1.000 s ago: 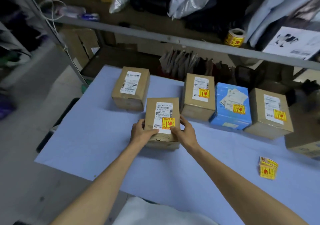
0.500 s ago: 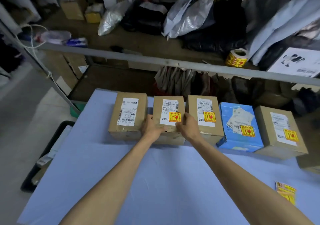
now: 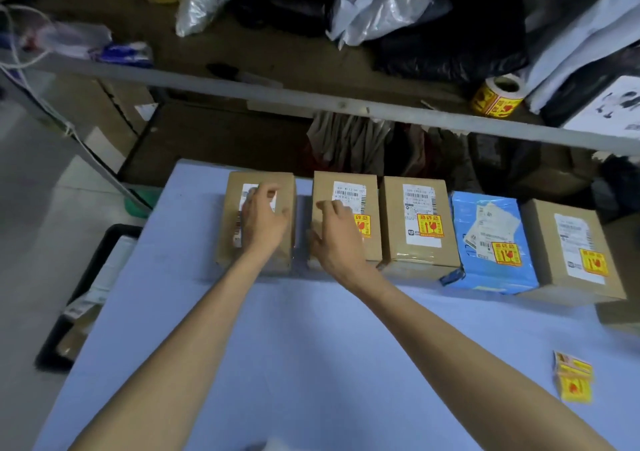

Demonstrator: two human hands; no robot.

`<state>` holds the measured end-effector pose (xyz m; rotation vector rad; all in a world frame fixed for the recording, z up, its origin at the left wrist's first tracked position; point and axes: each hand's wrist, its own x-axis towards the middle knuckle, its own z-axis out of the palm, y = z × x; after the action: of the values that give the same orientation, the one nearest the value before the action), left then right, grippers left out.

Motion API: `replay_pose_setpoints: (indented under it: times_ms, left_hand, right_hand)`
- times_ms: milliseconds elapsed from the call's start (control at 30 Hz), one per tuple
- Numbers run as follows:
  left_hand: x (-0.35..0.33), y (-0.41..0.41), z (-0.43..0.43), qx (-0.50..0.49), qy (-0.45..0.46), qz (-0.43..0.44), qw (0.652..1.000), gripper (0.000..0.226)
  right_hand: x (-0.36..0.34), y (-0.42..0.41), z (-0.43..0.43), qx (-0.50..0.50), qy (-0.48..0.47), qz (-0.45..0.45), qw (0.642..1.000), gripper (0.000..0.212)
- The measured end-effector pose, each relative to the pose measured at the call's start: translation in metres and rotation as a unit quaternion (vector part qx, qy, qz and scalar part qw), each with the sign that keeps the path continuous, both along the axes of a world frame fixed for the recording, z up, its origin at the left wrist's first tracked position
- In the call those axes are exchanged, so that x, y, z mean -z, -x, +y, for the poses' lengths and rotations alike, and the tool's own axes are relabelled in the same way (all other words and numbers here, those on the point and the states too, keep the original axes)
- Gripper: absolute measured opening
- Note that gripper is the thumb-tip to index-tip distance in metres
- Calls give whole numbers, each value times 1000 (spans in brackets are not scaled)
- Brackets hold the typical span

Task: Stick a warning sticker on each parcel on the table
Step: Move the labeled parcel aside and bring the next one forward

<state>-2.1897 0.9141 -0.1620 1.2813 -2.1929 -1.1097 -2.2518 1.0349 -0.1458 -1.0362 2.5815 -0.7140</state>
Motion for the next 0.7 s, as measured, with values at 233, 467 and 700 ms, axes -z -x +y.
replay_pose_setpoints:
  times_ms: [233, 467, 700]
  left_hand:
    - [27, -47, -47, -61, -117, -168, 977, 66]
    - [38, -97, -49, -46, -210, -119, 969, 67]
    - [33, -165, 1, -65, -307, -16, 949, 56]
  right_hand:
    - [26, -35, -58, 31, 8, -144, 989, 85]
    - [39, -57, -54, 31, -30, -209, 977, 77]
    - [38, -105, 2, 16, -16, -254, 967, 61]
